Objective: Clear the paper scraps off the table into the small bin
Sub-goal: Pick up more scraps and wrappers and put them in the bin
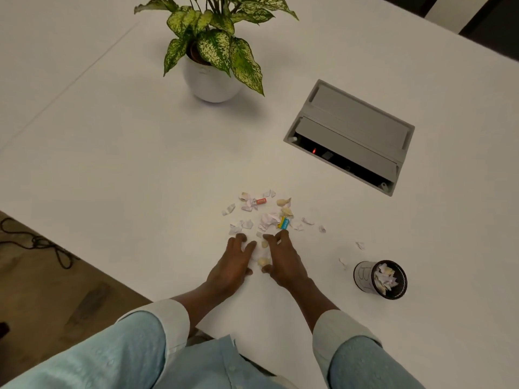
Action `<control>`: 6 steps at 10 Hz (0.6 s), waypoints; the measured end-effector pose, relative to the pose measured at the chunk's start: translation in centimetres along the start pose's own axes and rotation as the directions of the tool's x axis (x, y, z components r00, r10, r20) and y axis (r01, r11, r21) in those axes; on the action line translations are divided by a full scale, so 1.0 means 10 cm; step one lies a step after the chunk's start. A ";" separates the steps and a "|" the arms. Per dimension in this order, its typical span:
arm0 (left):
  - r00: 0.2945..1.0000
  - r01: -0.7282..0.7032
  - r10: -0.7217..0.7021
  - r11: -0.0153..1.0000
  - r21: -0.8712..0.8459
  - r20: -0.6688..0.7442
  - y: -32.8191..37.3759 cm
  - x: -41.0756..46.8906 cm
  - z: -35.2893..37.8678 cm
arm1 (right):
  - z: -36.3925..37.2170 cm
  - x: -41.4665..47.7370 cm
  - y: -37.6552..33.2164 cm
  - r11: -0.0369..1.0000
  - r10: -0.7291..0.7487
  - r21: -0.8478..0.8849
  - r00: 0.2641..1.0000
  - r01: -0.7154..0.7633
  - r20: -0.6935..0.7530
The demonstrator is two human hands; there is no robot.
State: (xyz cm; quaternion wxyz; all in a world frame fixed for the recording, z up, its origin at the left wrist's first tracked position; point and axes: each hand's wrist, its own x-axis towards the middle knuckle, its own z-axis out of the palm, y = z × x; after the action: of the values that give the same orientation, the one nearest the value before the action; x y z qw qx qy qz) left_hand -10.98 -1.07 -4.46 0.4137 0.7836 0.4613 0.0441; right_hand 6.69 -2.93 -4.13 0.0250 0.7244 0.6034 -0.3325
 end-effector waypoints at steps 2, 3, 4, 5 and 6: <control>0.995 -0.102 0.098 0.952 0.290 0.028 -0.04 0.04 0.03 | 0.04 0.00 -0.07 0.993 -0.073 -0.089 0.997 0.072 -0.007; 0.996 -0.081 0.084 0.953 0.292 0.001 -0.05 0.06 0.08 | 0.10 -0.04 -0.05 0.991 -0.109 -0.078 0.993 0.104 -0.054; 0.996 -0.083 0.090 0.946 0.313 -0.009 0.00 0.07 0.07 | 0.22 -0.11 0.00 0.995 -0.097 -0.042 0.989 0.092 -0.115; 0.996 -0.060 0.077 0.955 0.290 -0.049 -0.04 0.09 0.11 | 0.34 -0.20 0.08 0.999 -0.053 0.006 0.987 0.054 -0.154; 0.998 -0.023 0.035 0.966 0.258 -0.044 -0.02 0.07 0.14 | 0.36 -0.36 0.17 0.987 0.050 0.161 0.983 -0.021 -0.178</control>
State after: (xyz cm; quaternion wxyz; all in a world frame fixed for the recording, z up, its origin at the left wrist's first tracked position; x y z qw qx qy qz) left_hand -10.07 -1.34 -5.80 0.2965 0.8361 0.4614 0.0087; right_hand 6.38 -8.08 -5.72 -0.0820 0.7620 0.5618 -0.3116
